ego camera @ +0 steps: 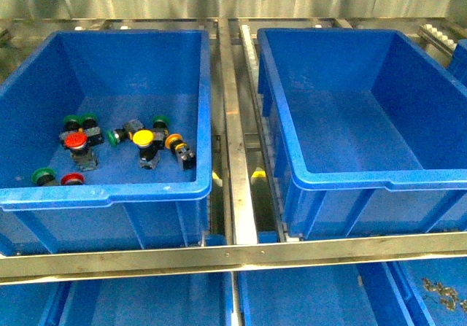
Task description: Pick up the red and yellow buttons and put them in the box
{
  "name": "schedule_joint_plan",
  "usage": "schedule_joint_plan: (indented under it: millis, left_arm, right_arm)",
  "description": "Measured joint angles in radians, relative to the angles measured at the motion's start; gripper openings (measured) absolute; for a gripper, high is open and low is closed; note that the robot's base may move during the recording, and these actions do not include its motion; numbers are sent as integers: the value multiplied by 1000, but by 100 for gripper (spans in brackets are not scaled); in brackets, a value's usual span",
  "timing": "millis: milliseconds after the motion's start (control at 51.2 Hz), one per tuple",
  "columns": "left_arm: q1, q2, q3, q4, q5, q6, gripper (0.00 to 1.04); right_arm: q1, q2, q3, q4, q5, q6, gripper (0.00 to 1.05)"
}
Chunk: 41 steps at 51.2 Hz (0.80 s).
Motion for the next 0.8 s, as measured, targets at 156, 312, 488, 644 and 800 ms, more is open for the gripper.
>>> schedule_joint_plan:
  millis: [156, 312, 488, 644, 800]
  left_arm:
    - [0, 0, 0, 0, 0, 0, 97]
    - [0, 0, 0, 0, 0, 0, 97]
    - [0, 0, 0, 0, 0, 0, 97]
    - [0, 0, 0, 0, 0, 0, 97]
    - [2, 2, 0, -3, 5, -5, 97]
  right_arm:
    - [0, 0, 0, 0, 0, 0, 97]
    - [0, 0, 0, 0, 0, 0, 97]
    - [0, 0, 0, 0, 0, 0, 97]
    - [0, 0, 0, 0, 0, 0, 97]
    - [0, 0, 0, 0, 0, 0, 97]
